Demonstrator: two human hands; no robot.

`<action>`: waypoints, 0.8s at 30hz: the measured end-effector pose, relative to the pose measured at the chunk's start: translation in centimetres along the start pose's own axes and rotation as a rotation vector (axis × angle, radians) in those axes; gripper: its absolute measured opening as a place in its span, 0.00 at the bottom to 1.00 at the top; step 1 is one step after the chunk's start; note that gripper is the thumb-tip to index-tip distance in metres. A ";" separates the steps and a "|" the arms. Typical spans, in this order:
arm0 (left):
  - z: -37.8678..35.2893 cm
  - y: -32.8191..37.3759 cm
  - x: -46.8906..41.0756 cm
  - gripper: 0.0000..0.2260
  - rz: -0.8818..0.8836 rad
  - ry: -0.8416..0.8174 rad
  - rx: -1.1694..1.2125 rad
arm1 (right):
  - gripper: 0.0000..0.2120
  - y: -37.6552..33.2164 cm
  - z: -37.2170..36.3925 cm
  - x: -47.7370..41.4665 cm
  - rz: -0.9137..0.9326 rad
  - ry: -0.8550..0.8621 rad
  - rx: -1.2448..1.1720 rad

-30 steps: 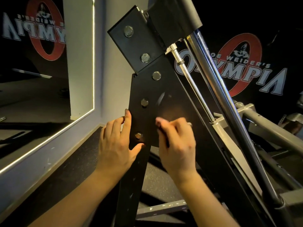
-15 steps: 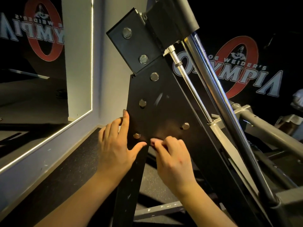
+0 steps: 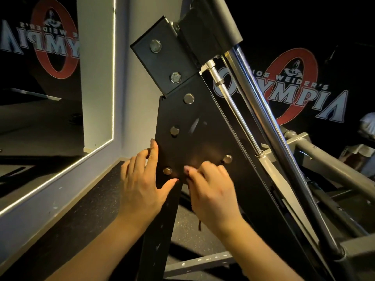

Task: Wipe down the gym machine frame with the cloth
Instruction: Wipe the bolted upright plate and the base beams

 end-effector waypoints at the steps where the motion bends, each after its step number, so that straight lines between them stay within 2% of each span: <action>1: 0.0 0.0 0.0 0.44 0.000 0.005 0.000 | 0.09 0.5 1.6 -1.6 -0.009 0.063 0.003; 4: 0.0 0.1 0.0 0.47 -0.002 0.009 0.004 | 0.06 2.0 6.7 -6.6 -0.047 0.327 0.043; 6: 0.0 0.1 0.0 0.48 -0.007 0.004 -0.005 | 0.06 1.9 6.6 -7.2 -0.082 0.380 0.020; 8: 0.1 0.1 0.1 0.49 -0.015 0.007 -0.012 | 0.07 0.9 3.9 -5.3 -0.070 0.306 -0.019; 11: 0.3 0.3 0.2 0.48 -0.036 0.029 -0.034 | 0.08 -1.1 0.0 -2.2 0.038 0.039 -0.005; 13: 0.4 0.2 0.0 0.48 -0.038 0.039 -0.040 | 0.08 -0.5 1.4 -3.6 0.079 0.021 0.014; 17: 0.2 0.3 -0.1 0.47 -0.049 0.028 -0.034 | 0.07 2.0 8.1 -9.2 -0.016 0.375 0.033; 18: 0.2 0.2 -0.1 0.46 -0.048 0.026 -0.031 | 0.06 2.0 8.1 -9.6 -0.043 0.405 0.019; 20: 0.2 0.1 -0.1 0.44 -0.041 0.029 -0.021 | 0.07 0.7 5.7 -8.6 -0.055 0.367 -0.019; 24: 0.1 0.1 0.0 0.45 -0.057 0.030 -0.038 | 0.11 -1.7 1.4 -5.0 0.056 0.073 0.002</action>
Point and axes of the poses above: each hand's wrist, its own x-axis away from the middle knuckle, its own z-axis out of the back of the hand, y = z × x, the point moved 10 cm from there along -x, towards the middle knuckle, and after that the axes turned 8 degrees about -x, right-handed, at the moved point
